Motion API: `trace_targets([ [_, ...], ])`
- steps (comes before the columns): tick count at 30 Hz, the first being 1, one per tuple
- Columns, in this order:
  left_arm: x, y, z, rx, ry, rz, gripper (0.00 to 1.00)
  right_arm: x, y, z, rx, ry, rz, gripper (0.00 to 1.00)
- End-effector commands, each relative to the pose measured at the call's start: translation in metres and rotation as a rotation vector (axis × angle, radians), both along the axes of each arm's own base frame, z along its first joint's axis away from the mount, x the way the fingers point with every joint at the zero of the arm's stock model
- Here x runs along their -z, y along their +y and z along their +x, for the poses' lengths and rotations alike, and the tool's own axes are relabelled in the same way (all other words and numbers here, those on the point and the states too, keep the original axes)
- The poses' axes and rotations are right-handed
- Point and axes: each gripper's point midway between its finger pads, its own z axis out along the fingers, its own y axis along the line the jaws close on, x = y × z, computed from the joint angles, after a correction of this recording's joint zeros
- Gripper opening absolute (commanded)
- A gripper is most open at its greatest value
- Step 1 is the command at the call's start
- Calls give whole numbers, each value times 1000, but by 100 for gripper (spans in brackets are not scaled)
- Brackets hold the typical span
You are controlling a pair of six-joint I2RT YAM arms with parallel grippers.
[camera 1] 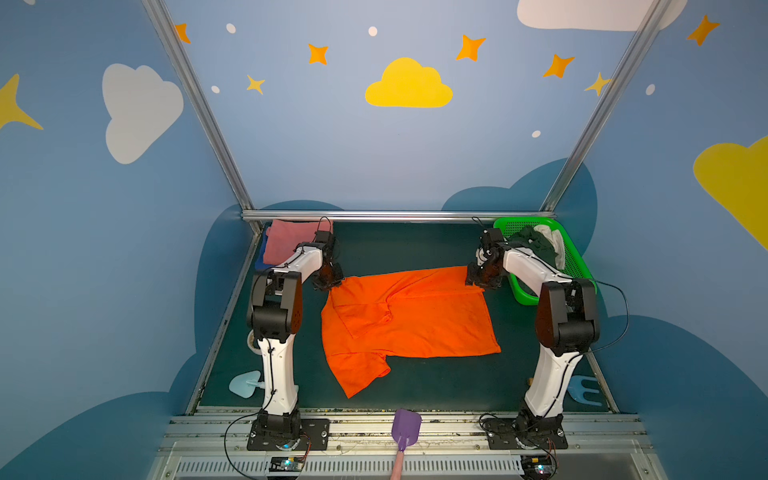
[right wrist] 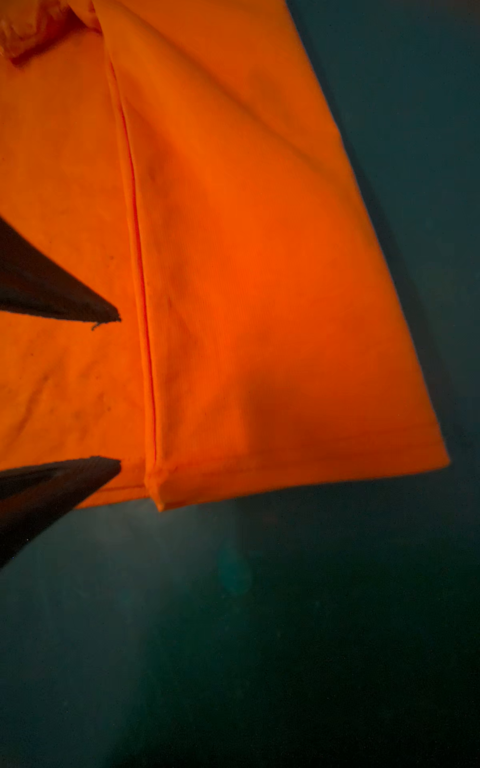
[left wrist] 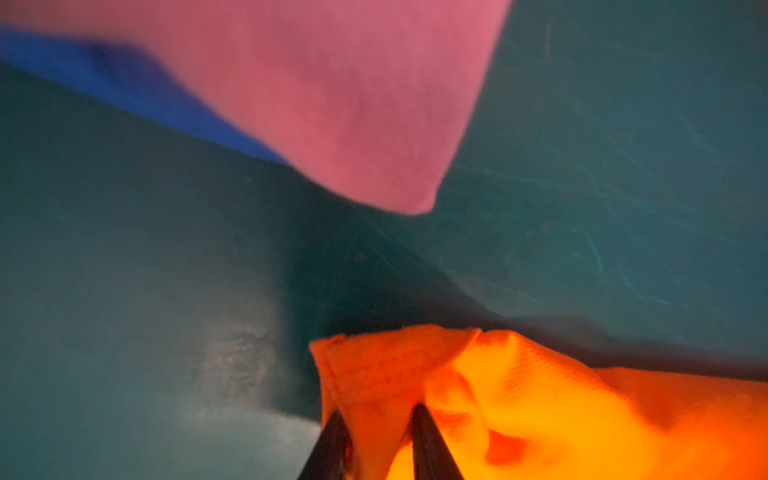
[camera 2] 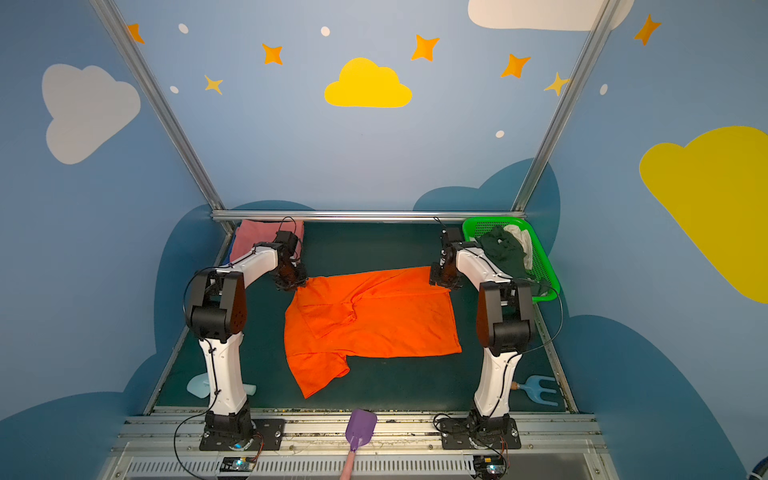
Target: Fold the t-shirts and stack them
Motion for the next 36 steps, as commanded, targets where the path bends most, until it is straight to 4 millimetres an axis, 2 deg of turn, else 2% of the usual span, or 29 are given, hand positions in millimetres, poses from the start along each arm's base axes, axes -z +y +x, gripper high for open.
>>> trace_targets([
  [1,16,2,-1,16,34,12,25,19,-18,-11,18,66,-75,56],
  [7,11,3,1,23,26,14,21,33,-24,-6,24,88,-91,55],
  [11,7,3,3,26,17,16,16,38,-27,0,26,87,-103,50],
  [16,4,4,6,31,15,21,5,37,-33,2,32,85,-122,42],
  [26,1,10,18,35,-5,39,5,33,-43,-1,38,87,-162,32],
  [30,-3,14,24,29,-15,41,5,31,-45,0,34,81,-175,17],
  [36,-11,18,33,25,-38,44,5,31,-50,0,34,84,-189,6],
])
